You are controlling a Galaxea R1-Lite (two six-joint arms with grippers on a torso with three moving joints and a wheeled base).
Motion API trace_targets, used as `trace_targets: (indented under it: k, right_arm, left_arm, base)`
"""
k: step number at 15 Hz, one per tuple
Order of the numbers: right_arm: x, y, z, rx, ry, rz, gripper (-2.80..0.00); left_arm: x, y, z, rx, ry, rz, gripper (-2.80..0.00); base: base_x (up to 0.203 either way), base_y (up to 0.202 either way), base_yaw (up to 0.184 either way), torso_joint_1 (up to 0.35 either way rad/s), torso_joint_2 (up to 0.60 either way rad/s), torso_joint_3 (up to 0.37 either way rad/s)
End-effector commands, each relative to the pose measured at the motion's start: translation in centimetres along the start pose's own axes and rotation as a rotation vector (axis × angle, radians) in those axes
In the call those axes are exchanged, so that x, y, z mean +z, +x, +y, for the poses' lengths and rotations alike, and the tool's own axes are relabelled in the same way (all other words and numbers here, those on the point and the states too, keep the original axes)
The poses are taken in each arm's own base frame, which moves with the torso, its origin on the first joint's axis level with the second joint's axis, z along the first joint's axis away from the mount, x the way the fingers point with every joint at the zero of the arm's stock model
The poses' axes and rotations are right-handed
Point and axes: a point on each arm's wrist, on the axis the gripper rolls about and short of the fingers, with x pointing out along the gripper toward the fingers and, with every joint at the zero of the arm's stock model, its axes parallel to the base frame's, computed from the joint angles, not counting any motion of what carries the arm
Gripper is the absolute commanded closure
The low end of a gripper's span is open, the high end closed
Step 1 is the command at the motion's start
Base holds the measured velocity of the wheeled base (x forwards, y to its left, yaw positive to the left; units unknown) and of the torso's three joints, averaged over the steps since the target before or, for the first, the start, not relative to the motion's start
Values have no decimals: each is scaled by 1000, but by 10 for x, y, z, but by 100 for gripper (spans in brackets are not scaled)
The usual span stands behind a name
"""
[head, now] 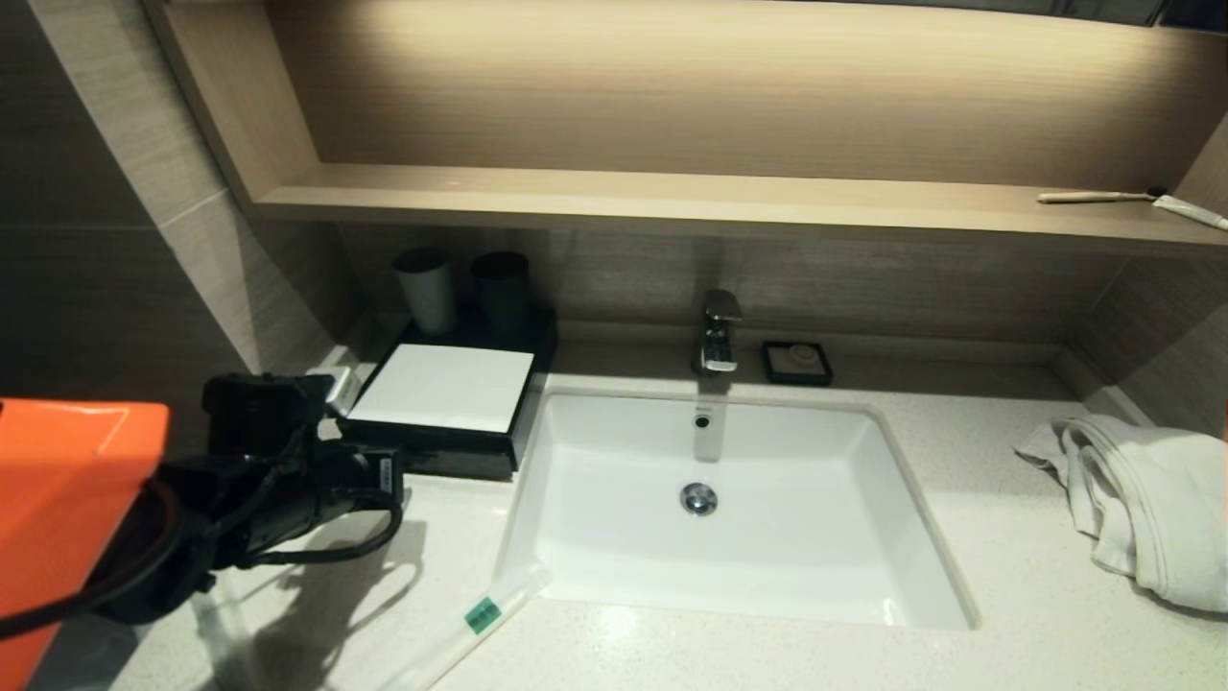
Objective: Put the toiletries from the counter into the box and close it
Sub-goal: Open the drawer
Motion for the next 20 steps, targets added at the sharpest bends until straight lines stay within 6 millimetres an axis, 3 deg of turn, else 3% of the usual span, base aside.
trace_targets:
  k: [1, 20]
  right_arm:
    - [0, 0, 0, 0, 0, 0, 0]
    - [0, 0, 0, 0, 0, 0, 0]
  left_arm:
    - [2, 2, 0, 0, -2, -9, 0]
    - [11, 19, -2, -5, 1, -27, 0]
  base:
    - [0, 0, 0, 0, 0, 0]
    - [0, 0, 0, 0, 0, 0]
